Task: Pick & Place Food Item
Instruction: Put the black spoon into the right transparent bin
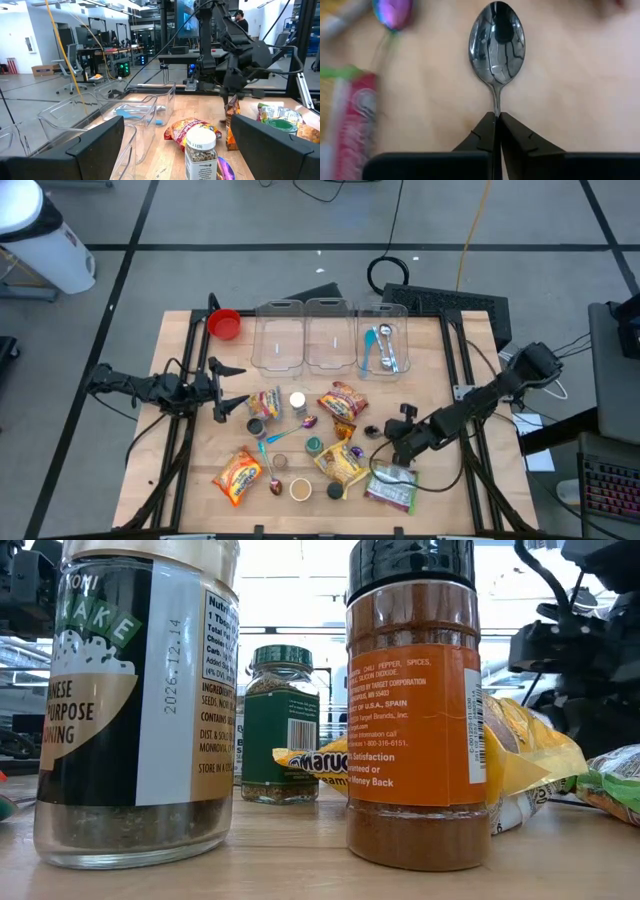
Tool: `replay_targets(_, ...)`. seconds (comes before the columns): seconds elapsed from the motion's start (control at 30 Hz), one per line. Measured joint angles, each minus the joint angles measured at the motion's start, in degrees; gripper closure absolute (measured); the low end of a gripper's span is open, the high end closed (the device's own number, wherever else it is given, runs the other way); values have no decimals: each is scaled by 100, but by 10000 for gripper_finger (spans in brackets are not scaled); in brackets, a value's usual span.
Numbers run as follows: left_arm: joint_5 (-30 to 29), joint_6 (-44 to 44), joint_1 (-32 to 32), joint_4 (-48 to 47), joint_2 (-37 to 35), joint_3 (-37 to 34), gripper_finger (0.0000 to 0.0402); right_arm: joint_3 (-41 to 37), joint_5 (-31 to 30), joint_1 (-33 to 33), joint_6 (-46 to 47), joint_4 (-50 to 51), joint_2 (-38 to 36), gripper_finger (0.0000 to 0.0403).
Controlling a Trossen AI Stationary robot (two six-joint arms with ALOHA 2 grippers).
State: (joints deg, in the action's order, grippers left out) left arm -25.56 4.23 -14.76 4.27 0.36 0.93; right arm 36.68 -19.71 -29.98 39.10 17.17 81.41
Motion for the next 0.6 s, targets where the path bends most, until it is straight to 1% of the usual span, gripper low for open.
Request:
replay_targets(0.27,-1,0,2,2,0,0,27,23,-165,3,-398,-181,-1115,400)
replay_targets(0.4,-1,0,0,2,0,0,27,27,-618,0,-413,-202,-1562,400)
replay_targets(0.6,0,0,0,2,0,0,27,29,-1600,51,-289,-320,-2032,400)
